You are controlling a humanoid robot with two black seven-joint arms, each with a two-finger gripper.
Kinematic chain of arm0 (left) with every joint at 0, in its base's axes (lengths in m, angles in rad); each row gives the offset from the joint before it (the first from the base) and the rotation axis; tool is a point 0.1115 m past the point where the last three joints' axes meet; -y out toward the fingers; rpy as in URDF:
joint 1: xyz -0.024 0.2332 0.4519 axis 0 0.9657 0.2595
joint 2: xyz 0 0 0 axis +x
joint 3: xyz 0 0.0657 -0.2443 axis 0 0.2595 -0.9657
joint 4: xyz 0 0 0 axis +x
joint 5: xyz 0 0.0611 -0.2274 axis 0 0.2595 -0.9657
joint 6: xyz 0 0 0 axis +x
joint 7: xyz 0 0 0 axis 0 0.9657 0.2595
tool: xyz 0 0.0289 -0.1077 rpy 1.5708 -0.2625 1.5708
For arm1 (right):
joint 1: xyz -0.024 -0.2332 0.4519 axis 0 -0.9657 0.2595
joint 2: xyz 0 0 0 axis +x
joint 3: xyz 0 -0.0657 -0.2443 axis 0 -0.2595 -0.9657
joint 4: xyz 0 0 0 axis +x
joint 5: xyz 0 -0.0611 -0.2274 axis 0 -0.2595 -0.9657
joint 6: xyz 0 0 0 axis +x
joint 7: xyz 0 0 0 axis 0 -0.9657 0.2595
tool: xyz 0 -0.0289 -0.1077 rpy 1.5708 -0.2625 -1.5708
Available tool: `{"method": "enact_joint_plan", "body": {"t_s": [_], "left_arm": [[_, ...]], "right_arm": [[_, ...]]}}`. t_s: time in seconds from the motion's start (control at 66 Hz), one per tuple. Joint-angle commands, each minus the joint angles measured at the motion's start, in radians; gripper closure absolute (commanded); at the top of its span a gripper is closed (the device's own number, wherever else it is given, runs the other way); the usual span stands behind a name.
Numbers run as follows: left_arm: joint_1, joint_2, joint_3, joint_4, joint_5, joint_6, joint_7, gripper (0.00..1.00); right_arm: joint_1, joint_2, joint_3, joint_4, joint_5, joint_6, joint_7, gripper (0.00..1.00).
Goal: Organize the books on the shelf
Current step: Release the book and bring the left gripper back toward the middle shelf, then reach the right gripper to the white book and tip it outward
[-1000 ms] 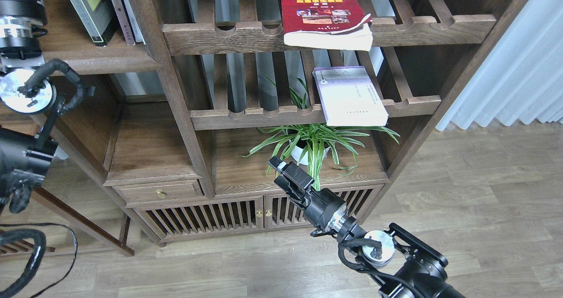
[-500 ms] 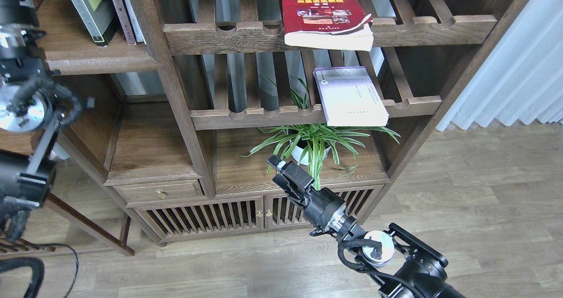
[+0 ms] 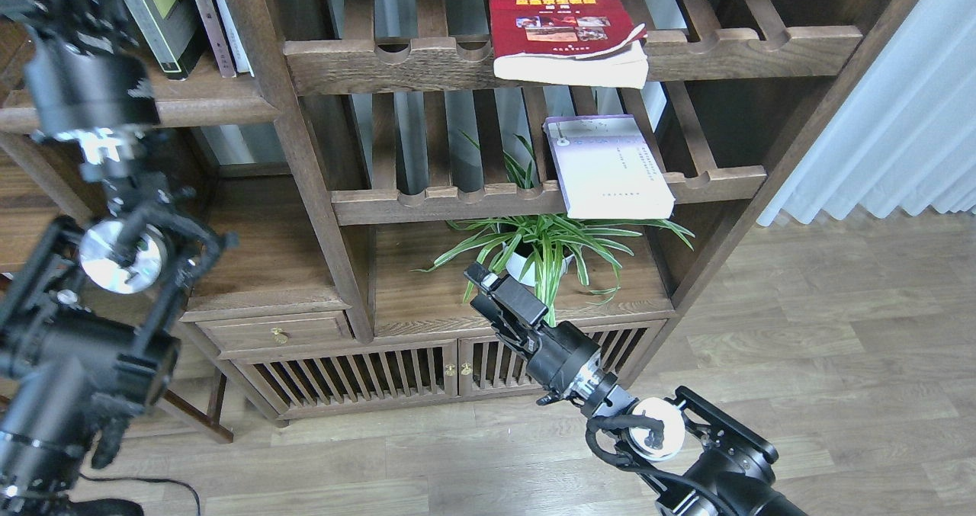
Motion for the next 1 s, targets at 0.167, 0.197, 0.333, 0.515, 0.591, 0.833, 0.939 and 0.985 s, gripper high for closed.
{"method": "enact_joint_plan", "body": {"t_s": [0.167, 0.197, 0.333, 0.515, 0.591, 0.833, 0.939, 0.985], "left_arm": [[0.168, -0.017, 0.119, 0.002, 0.002, 0.000, 0.046, 0.25], [0.174, -0.014, 0.127, 0.002, 0.002, 0.000, 0.048, 0.25], [0.191, 0.007, 0.156, 0.002, 0.003, 0.000, 0.048, 0.23], [0.196, 0.020, 0.171, 0.006, 0.005, 0.000, 0.060, 0.19], [0.196, 0.020, 0.171, 0.009, 0.005, 0.000, 0.088, 0.18], [0.194, 0.023, 0.173, 0.051, 0.006, 0.000, 0.183, 0.15], [0.196, 0.024, 0.171, 0.085, 0.006, 0.000, 0.220, 0.14], [0.196, 0.026, 0.173, 0.089, 0.006, 0.000, 0.223, 0.15]], "right_arm": [[0.000, 0.000, 0.032, 0.058, 0.002, 0.012, 0.000, 0.01], [0.000, 0.000, 0.037, 0.071, 0.002, 0.012, 0.000, 0.01], [0.001, 0.000, 0.060, 0.101, 0.002, 0.012, 0.000, 0.01], [-0.002, 0.000, 0.103, 0.129, 0.003, 0.012, 0.000, 0.01], [-0.003, 0.000, 0.123, 0.129, 0.003, 0.012, 0.000, 0.01], [-0.023, 0.000, 0.183, 0.164, 0.006, 0.012, 0.054, 0.01], [-0.022, 0.000, 0.209, 0.161, 0.006, 0.012, 0.066, 0.01], [-0.022, 0.000, 0.224, 0.158, 0.006, -0.005, 0.068, 0.01]]}}
